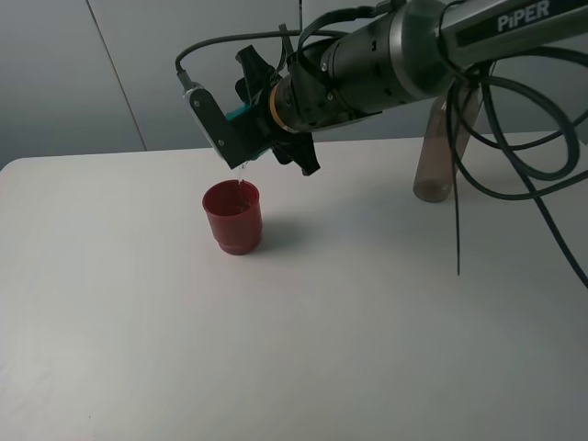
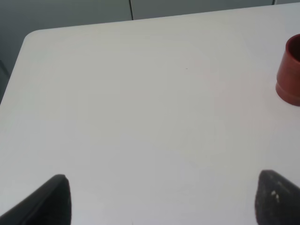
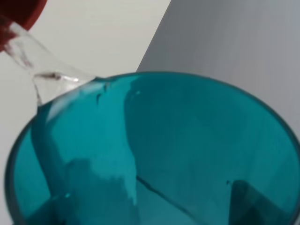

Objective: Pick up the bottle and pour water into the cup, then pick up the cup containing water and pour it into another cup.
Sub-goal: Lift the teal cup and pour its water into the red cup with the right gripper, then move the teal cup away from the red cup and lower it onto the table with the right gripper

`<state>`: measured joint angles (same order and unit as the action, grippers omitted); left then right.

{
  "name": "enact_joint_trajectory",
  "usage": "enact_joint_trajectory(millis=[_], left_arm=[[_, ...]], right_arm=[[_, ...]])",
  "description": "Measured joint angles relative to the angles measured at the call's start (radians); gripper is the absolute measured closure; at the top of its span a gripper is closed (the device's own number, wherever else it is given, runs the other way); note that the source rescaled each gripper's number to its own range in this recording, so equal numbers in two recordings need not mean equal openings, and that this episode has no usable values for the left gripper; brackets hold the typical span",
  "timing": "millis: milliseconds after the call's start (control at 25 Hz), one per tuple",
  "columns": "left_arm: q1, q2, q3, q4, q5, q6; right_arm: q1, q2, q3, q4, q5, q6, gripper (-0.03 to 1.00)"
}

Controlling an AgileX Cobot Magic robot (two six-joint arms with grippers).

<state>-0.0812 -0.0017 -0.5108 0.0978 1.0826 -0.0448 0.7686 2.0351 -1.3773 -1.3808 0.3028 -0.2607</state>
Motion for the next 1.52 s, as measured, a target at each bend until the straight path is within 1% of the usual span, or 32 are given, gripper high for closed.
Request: enact_joint_trajectory(millis=[160, 320, 400, 520, 600, 840, 1320, 1400, 1480, 1520], left_arm=[[0.000, 0.000, 0.000, 0.000, 0.000, 0.000], [0.000, 0.000, 0.000, 0.000, 0.000, 0.000], [0.000, 0.000, 0.000, 0.000, 0.000, 0.000], [0.000, 0.000, 0.000, 0.000, 0.000, 0.000], [0.000, 0.000, 0.000, 0.000, 0.000, 0.000], [0.000, 0.000, 0.000, 0.000, 0.000, 0.000], [0.000, 0.000, 0.000, 0.000, 0.000, 0.000], [0.000, 0.000, 0.000, 0.000, 0.000, 0.000], [0.000, 0.000, 0.000, 0.000, 0.000, 0.000], [0.000, 0.000, 0.000, 0.000, 0.000, 0.000]], right_arm=[[0.016, 0.001, 0.000, -0.082, 0.007, 0.052, 0.93], [0.026, 0.001, 0.000, -0.207, 0.069, 0.135, 0.93], [0.033, 0.001, 0.000, -0.261, 0.084, 0.174, 0.93], [0.046, 0.001, 0.000, -0.299, 0.090, 0.206, 0.93], [0.056, 0.001, 0.000, -0.308, 0.090, 0.218, 0.93], [0.069, 0.001, 0.000, -0.308, 0.088, 0.232, 0.93], [0.072, 0.001, 0.000, -0.315, 0.088, 0.351, 0.93], [0.072, 0.001, 0.000, -0.272, 0.082, 0.378, 0.93], [0.069, -0.008, 0.000, -0.162, 0.038, 0.391, 0.93], [0.064, -0.021, 0.000, -0.081, 0.005, 0.392, 0.93]])
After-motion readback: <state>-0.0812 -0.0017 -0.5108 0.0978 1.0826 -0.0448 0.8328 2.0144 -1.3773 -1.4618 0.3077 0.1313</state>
